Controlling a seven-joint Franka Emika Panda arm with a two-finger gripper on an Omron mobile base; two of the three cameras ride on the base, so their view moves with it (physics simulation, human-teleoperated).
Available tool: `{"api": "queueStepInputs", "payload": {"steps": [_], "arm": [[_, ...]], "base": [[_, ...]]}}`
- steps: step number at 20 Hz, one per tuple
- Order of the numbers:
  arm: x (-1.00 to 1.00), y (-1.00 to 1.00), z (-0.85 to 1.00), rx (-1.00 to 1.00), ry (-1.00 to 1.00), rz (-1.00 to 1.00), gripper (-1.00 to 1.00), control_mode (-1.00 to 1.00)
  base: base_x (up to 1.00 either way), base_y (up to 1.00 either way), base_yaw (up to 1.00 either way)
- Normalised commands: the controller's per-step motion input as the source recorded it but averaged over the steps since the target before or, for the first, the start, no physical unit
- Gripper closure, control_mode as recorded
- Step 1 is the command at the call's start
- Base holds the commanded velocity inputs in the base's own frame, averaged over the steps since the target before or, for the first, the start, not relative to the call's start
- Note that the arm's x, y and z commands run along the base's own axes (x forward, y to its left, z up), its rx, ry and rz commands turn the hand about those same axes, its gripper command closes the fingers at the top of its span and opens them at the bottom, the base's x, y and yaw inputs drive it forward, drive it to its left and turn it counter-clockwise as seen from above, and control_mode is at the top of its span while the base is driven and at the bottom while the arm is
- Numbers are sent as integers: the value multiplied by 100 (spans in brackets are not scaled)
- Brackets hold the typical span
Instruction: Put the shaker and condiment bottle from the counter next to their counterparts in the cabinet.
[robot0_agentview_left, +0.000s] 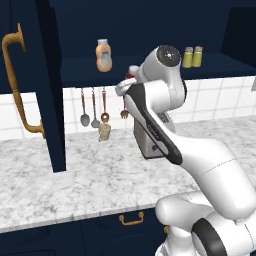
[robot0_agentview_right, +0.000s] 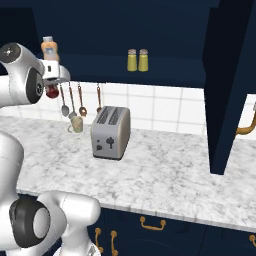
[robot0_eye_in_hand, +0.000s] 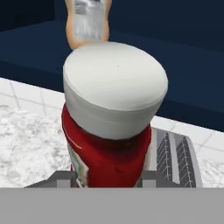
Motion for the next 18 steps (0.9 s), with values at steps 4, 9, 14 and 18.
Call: {"api": "queueStepInputs", "payload": {"steps": [4, 9, 14, 18], "arm": [[41, 0, 52, 11, 5, -8, 100, -100], [54, 0, 32, 12, 8, 0, 100, -100], [51, 0, 15, 3, 8, -3, 100, -100], [43, 0, 14, 0, 4, -6, 100, -100]], "base": [[0, 0, 0], [0, 0, 0], [0, 0, 0], [0, 0, 0]]}}
